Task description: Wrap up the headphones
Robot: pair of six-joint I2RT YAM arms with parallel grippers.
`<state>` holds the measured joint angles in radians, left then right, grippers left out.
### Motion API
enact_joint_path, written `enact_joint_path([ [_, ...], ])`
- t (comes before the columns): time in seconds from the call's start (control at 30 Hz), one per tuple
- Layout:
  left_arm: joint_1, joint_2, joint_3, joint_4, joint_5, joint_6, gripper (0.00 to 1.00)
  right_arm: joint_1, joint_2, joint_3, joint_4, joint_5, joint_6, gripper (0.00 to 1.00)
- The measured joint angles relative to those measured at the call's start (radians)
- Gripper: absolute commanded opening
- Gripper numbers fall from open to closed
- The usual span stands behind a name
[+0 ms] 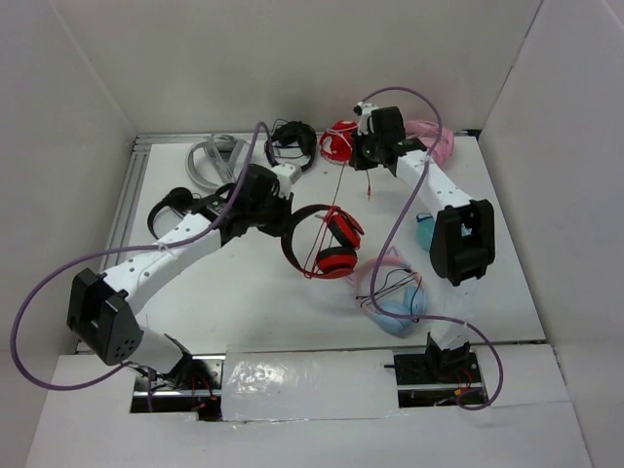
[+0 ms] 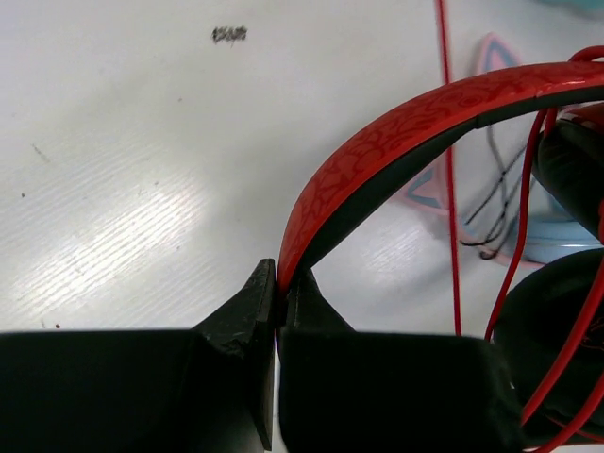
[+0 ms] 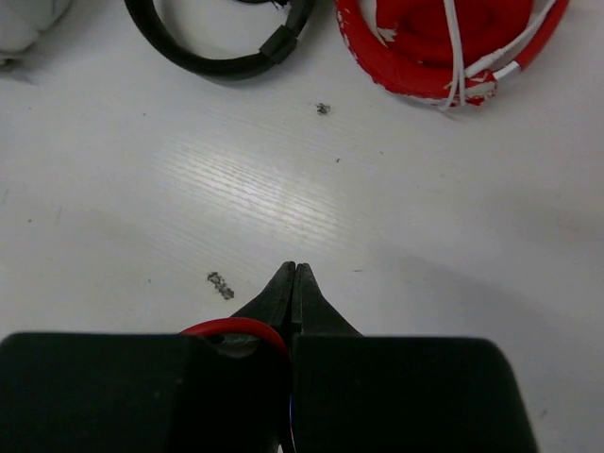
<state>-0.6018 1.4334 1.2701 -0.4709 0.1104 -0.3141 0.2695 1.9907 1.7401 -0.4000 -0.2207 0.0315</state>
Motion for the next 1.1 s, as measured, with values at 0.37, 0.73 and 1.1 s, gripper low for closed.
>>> enact_joint_path([
  [0.37,-0.069,0.277,0.113,-0.125,-0.29,-0.049,0.0,0.078,-0.145,0.004,-0.117,0.102,-0.126,0.0],
  [0.73,0.06,0.445,0.393,-0.346,-0.467,-0.239,0.0,0.272,-0.264,0.048,-0.292,0.077,-0.104,0.0],
  [1.1,0.159,0.533,0.655,-0.503,-0.358,-0.428,0.0,0.475,-0.604,-0.38,-0.152,-0.05,-0.013,0.0],
])
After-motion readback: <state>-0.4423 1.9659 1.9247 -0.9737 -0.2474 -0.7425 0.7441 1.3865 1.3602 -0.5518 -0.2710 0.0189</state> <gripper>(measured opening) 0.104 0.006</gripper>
